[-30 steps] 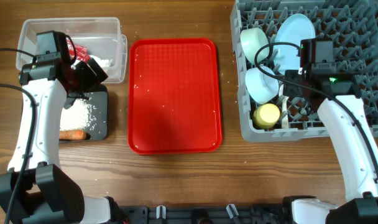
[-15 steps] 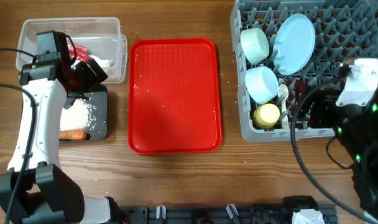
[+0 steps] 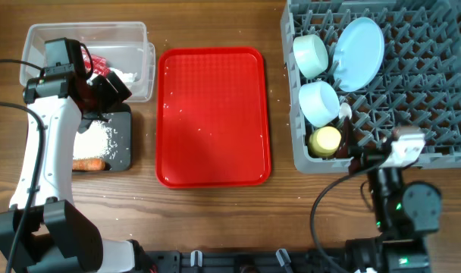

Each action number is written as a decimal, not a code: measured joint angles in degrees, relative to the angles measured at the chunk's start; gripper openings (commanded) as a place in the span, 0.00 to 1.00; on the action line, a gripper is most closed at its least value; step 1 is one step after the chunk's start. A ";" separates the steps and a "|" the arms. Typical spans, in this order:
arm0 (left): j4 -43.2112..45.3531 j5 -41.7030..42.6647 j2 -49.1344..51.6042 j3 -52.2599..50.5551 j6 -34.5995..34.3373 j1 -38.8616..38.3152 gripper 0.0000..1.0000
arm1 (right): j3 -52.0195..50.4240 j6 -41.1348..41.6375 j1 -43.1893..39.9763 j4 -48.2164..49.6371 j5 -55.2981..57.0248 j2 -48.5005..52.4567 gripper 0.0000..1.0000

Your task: Sort waste into correct bins and load items into the dishwasher rack

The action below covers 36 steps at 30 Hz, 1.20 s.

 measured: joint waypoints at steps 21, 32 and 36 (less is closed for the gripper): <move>-0.09 0.04 0.07 0.00 0.00 0.00 1.00 | -20.65 10.40 0.00 4.07 0.02 -17.22 1.00; -0.79 -0.24 -4.13 -0.07 0.02 0.00 1.00 | -20.65 10.40 0.00 4.07 0.02 -17.20 1.00; 5.77 -2.82 -23.56 -2.29 2.36 0.00 1.00 | -20.65 10.40 0.00 3.98 0.02 -17.11 1.00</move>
